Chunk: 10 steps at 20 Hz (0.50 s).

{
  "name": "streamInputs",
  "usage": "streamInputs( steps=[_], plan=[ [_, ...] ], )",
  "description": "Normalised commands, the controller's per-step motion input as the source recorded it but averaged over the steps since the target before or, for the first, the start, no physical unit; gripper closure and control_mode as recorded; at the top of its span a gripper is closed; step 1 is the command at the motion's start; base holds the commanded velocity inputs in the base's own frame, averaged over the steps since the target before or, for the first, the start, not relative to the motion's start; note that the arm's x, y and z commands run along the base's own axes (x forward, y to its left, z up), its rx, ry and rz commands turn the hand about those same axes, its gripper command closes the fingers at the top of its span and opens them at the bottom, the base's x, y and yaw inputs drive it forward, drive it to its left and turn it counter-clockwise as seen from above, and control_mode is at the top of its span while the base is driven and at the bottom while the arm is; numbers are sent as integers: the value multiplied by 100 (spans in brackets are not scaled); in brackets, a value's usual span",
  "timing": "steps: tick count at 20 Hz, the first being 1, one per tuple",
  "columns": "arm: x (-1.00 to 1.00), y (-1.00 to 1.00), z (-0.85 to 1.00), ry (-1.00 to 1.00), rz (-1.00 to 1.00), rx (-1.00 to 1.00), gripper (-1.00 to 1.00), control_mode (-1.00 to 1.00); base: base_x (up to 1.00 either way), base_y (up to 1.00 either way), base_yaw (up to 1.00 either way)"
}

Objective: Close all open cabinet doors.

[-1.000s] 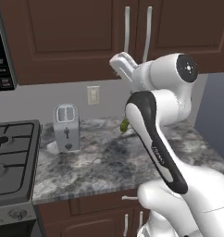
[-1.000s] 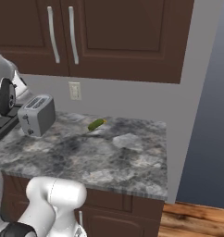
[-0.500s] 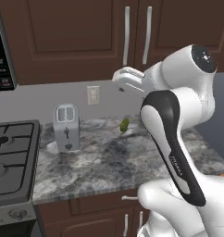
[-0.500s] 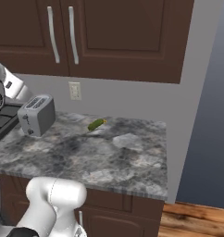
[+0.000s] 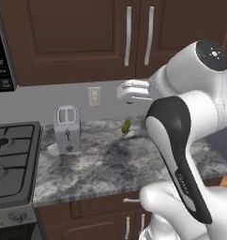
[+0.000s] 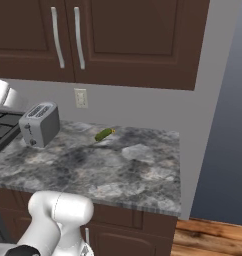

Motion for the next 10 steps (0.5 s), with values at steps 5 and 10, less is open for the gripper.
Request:
streamInputs(
  steps=[5, 10],
  plan=[
    [-42, -3, 1, 0, 0, -12, -100, -100, 0, 0, 0],
    [-43, -6, 2, 0, 0, -9, -100, -100, 0, 0, 0]
  ],
)
